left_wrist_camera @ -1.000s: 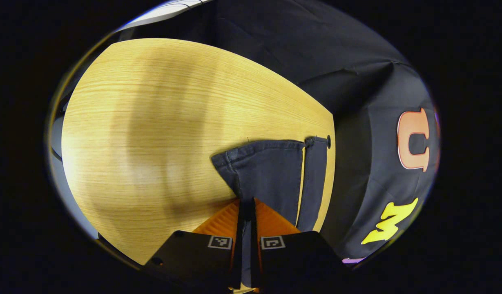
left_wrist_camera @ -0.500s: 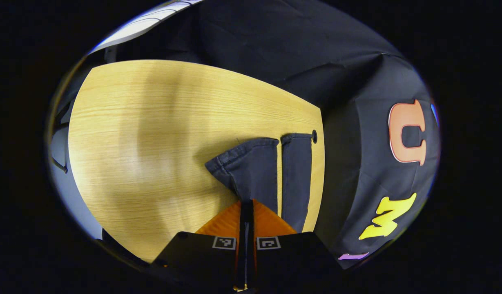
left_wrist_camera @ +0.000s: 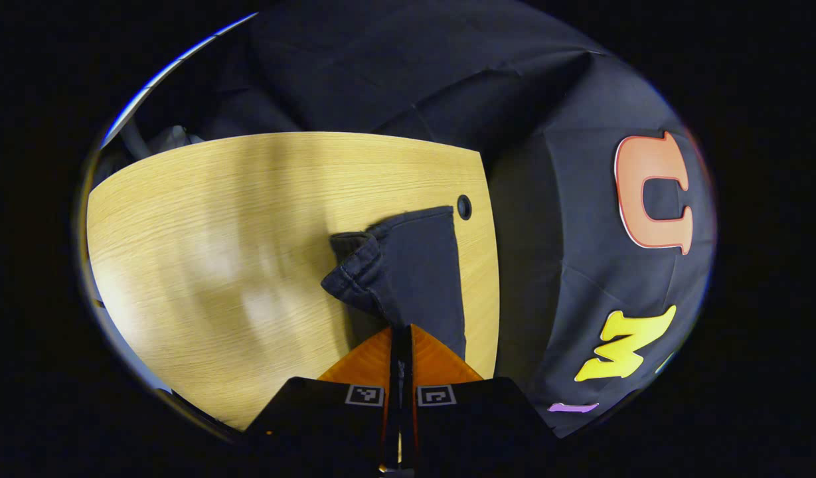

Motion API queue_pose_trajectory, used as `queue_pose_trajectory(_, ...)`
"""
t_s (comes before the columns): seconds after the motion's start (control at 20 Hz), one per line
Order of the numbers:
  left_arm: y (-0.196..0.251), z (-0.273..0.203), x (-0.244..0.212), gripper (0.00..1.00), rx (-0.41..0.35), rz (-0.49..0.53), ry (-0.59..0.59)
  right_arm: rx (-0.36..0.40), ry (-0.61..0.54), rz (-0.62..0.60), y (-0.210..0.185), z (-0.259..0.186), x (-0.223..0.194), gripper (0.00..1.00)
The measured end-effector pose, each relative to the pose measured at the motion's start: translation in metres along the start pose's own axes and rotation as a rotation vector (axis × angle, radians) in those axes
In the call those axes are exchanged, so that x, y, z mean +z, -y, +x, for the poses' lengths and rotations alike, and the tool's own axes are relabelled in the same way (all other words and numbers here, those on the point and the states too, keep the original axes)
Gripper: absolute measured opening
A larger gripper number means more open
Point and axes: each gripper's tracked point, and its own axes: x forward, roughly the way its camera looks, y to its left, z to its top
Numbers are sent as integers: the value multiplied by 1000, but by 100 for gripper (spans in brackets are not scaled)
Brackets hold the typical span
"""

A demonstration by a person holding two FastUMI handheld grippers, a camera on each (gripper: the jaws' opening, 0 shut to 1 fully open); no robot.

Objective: Grasp the waist and the cuffs of the jeans and fold them to make the two legs overlap; first hold the waist and fold one-third of the jeans toward the cuffs, then hold the cuffs and fold the remaining one-third in the same direction to finish folding.

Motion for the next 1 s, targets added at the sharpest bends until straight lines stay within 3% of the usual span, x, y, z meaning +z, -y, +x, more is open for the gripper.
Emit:
queue_pose_trajectory(0.2, 25, 41, 15, 4, 34, 42, -59, -20, -21, -35, -31, 35, 21, 12)
queue_pose_trajectory(0.25, 33, 49, 18, 4, 34, 54, -62, -26, -19, -45, -38, 43, 24, 7)
queue_pose_trajectory(0.3, 38, 58, 21, 5, 40, 75, -71, -33, -21, -61, -44, 53, 29, 12)
queue_pose_trajectory(0.45, 55, 87, 31, 4, 53, 126, -88, -55, -23, -97, -54, 82, 40, 12)
queue_pose_trajectory(0.55, 63, 108, 37, 4, 63, 144, -109, -75, -22, -98, -55, 102, 47, 7)
queue_pose_trajectory(0.6, 66, 118, 39, 4, 66, 154, -112, -86, -22, -93, -53, 111, 50, 12)
queue_pose_trajectory(0.8, 50, 153, 41, 4, 140, 187, -138, -94, -22, -68, -56, 138, 52, 12)
queue_pose_trajectory(0.85, 45, 158, 41, 5, 155, 187, -139, -88, -19, -66, -60, 142, 53, 17)
queue_pose_trajectory(0.9, 45, 160, 41, 6, 155, 186, -143, -80, -14, -71, -63, 142, 56, 13)
queue_pose_trajectory(0.95, 46, 161, 45, 8, 153, 193, -142, -72, -14, -75, -67, 140, 58, 33)
queue_pose_trajectory(1.0, 45, 161, 48, 13, 163, 213, -143, -61, -10, -76, -72, 139, 60, 29)
